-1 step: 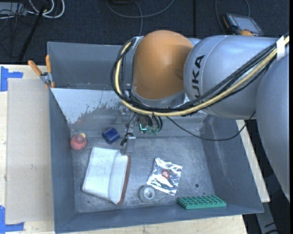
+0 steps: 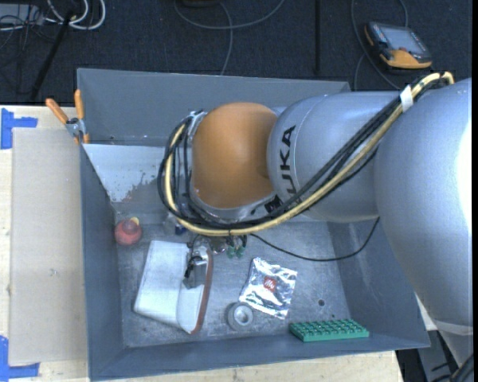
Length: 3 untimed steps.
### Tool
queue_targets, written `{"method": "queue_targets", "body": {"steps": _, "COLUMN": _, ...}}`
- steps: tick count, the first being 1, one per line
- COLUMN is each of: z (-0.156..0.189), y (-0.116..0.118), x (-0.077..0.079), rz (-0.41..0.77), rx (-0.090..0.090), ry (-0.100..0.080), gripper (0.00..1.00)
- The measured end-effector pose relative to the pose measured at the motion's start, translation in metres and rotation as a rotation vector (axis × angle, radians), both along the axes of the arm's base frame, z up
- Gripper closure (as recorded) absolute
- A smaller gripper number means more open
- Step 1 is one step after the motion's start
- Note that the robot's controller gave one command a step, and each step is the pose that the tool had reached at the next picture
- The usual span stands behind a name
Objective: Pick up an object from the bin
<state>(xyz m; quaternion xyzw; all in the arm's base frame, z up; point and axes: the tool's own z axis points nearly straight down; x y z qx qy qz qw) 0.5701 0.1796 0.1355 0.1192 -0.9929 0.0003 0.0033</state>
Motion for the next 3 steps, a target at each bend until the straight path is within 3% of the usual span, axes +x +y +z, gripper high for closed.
{"method": "queue_targets", "body": {"steps": 1, "z": -0.068, "y": -0.034, "x": 0.047, "rz": 0.281, "rx": 0.002, "ry": -0.005, "gripper": 0.0}}
{"method": "queue_targets", "body": {"steps": 2, "z": -0.066, "y": -0.032, "x": 0.048, "rz": 0.278, "rx": 0.005, "ry": -0.007, "gripper": 1.0}}
{"method": "queue_targets", "body": {"steps": 3, "z": 0.087, "y": -0.019, "x": 0.026, "rz": 0.311, "rx": 0.004, "ry": -0.015, "gripper": 1.0}}
